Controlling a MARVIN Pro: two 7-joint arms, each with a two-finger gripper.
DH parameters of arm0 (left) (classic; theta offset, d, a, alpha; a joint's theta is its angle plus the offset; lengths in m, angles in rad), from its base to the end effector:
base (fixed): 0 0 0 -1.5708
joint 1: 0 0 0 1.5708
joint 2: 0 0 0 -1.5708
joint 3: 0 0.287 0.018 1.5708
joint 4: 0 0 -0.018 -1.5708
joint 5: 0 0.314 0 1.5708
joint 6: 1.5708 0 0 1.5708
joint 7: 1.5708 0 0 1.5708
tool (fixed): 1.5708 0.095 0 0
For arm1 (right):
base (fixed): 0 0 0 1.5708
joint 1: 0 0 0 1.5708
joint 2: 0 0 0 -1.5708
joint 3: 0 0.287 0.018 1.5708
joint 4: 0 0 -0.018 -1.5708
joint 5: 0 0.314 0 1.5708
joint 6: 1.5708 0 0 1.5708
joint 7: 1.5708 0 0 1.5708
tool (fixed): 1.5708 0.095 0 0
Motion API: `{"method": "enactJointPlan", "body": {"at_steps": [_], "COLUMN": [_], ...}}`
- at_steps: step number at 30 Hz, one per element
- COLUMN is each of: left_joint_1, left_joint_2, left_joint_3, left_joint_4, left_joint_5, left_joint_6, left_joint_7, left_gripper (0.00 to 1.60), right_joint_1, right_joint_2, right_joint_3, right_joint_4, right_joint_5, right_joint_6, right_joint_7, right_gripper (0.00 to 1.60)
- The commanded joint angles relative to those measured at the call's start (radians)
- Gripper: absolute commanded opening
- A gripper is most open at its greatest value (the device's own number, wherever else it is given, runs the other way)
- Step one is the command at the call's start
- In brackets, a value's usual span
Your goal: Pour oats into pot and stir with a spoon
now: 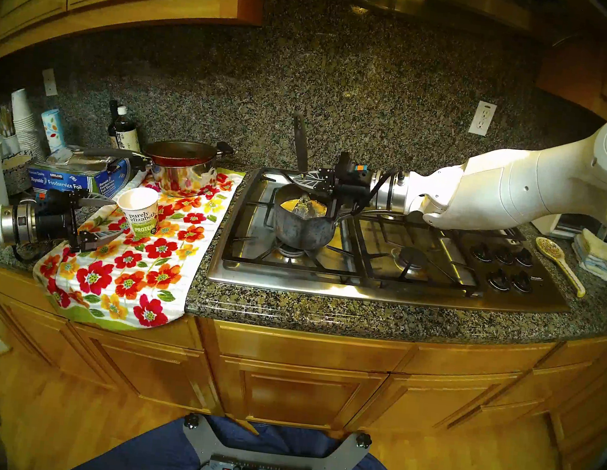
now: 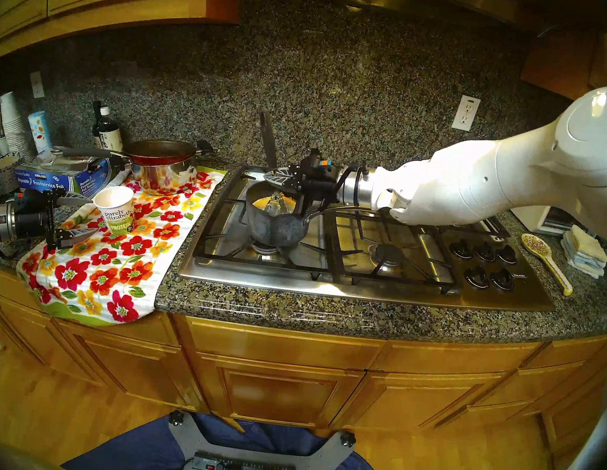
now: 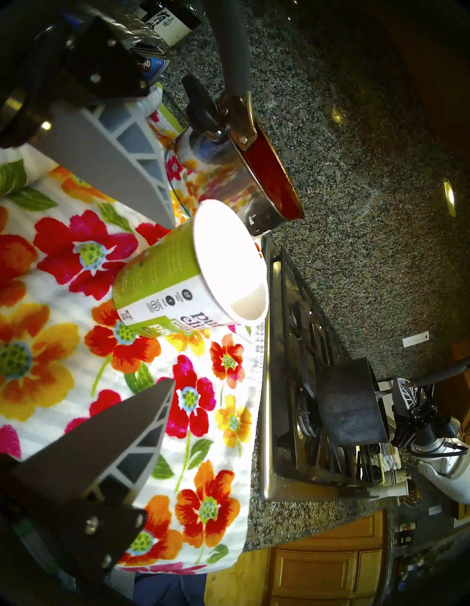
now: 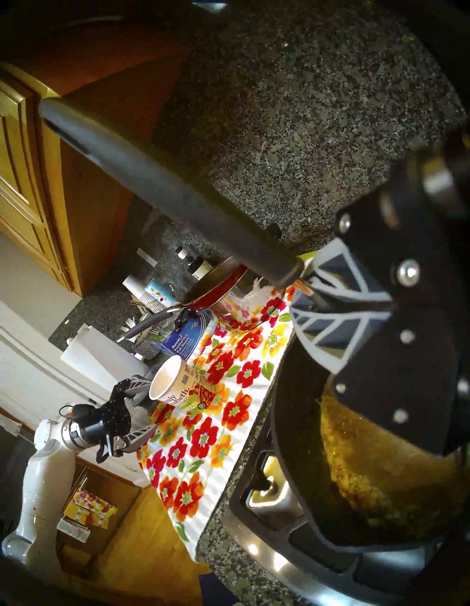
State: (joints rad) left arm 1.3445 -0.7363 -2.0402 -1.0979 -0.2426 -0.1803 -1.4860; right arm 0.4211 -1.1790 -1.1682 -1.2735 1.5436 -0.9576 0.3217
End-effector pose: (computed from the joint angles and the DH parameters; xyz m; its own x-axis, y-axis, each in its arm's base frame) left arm 0.3625 0.3558 -0.1680 -0.0610 -0.4653 0.8831 -0.7212 -0.5911 -0.3613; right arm 0.5235 0.0512 -0.1092 -0.5209 0.3049 0.7973 0.7976 -0.1592 0.5819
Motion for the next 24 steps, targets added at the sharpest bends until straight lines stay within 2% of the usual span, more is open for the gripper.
{"method": "enactJointPlan", "body": {"at_steps": [1, 10, 24], "left_joint_1": [-0.021, -0.021, -0.021], "left_joint_2": [0.016, 0.016, 0.016], "left_joint_3": [-0.012, -0.012, -0.012], "left_joint_4": [-0.015, -0.016, -0.016], "left_joint_5": [-0.016, -0.014, -0.017], "left_joint_6": [0.0, -0.001, 0.0], "left_joint_7": [0.002, 0.002, 0.002], "left_gripper": [1.6, 1.6, 1.6], "right_joint_1": [0.076, 0.115, 0.133], "right_joint_2": [0.073, 0.125, 0.158], "right_joint_3": [0.052, 0.105, 0.15], "right_joint_4": [-0.068, -0.139, -0.094], "right_joint_5": [0.121, 0.276, 0.433], "right_joint_6": [0.046, 0.165, 0.386], "right_joint_7": [0.093, 0.217, 0.415], "right_gripper": [0.0, 0.0, 0.0]}}
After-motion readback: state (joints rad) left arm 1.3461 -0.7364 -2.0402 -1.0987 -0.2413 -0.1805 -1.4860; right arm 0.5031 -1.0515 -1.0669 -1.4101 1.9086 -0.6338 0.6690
